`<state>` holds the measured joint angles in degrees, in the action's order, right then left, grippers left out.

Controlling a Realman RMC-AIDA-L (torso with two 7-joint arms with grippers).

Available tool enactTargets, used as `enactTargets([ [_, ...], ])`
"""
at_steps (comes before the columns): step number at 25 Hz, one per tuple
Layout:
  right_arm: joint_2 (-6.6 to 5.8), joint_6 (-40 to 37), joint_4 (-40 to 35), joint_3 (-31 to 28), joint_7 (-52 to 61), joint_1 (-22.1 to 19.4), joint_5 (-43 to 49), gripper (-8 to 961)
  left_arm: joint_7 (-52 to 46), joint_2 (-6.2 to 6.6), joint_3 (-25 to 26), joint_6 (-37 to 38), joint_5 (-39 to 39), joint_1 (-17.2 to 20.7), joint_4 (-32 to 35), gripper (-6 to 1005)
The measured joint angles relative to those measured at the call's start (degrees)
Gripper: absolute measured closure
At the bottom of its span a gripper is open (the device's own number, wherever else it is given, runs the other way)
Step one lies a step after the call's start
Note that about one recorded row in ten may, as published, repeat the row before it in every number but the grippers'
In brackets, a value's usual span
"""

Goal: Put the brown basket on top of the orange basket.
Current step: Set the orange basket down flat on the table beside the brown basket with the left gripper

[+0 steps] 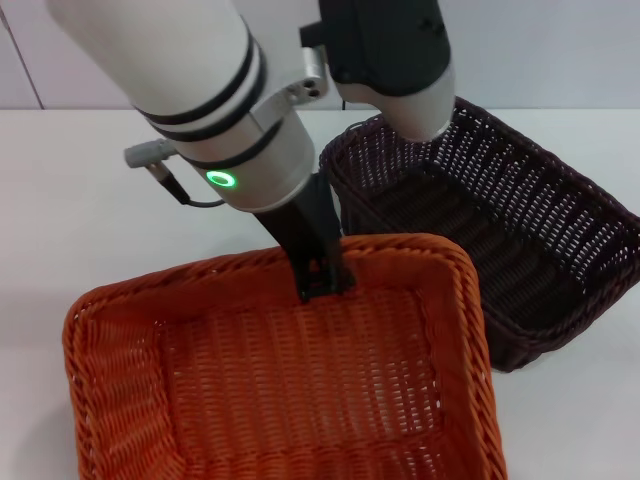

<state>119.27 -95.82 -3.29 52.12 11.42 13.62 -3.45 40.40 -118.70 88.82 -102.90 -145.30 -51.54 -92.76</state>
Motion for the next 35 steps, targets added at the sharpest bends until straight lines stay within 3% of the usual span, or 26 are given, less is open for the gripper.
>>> enactTargets([
  [16, -0.18, -0.3, 0.0, 0.0, -0.4, 0.0, 0.3, 243, -0.8, -0.05, -4.3, 5.9, 3.8, -3.0, 6.2, 835],
  [35, -0.22, -1.6, 0.2, 0.3, -0.5, -0.8, 0.3, 243, 3.7, 0.31, -3.1, 10.4, 3.3, -5.8, 11.7, 839],
])
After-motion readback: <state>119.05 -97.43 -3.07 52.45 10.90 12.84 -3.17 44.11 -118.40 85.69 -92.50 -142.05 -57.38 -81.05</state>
